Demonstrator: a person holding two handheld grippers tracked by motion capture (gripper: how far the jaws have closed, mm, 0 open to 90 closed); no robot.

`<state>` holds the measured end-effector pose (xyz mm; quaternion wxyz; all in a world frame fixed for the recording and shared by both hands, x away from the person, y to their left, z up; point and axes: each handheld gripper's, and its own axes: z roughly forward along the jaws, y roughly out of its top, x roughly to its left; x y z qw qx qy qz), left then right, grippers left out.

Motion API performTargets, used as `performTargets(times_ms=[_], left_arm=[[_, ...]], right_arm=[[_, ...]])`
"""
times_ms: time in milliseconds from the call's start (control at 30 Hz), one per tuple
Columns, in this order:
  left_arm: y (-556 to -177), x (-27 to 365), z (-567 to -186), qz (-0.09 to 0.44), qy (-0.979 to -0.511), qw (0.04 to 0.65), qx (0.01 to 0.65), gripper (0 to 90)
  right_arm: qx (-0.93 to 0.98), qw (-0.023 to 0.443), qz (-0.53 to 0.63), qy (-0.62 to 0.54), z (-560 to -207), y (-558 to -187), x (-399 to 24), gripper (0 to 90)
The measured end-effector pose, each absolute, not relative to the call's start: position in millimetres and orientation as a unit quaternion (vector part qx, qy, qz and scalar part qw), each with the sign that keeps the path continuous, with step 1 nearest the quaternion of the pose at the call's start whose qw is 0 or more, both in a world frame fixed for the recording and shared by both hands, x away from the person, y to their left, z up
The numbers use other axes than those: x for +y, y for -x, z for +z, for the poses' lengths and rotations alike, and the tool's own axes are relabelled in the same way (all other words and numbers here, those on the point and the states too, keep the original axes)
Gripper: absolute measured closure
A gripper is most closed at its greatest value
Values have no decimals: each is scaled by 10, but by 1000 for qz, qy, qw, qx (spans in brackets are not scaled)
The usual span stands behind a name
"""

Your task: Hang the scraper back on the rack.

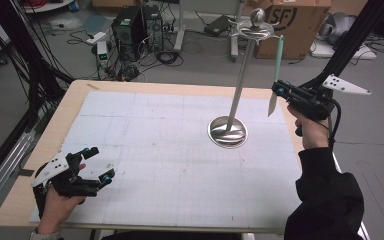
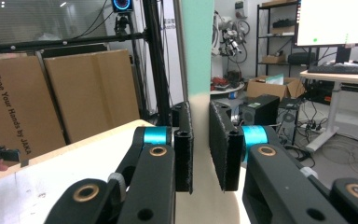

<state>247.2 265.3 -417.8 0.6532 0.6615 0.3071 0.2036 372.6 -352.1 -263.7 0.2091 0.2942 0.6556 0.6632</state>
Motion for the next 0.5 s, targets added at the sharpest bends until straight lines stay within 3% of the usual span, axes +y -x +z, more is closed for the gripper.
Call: performTargets(times_ms=[500], left_arm=[[-2478,2655,-4183,204,-662,652,310,17]], right_arm=[[661,208,660,-292,-2671,-3766,-3431,804]])
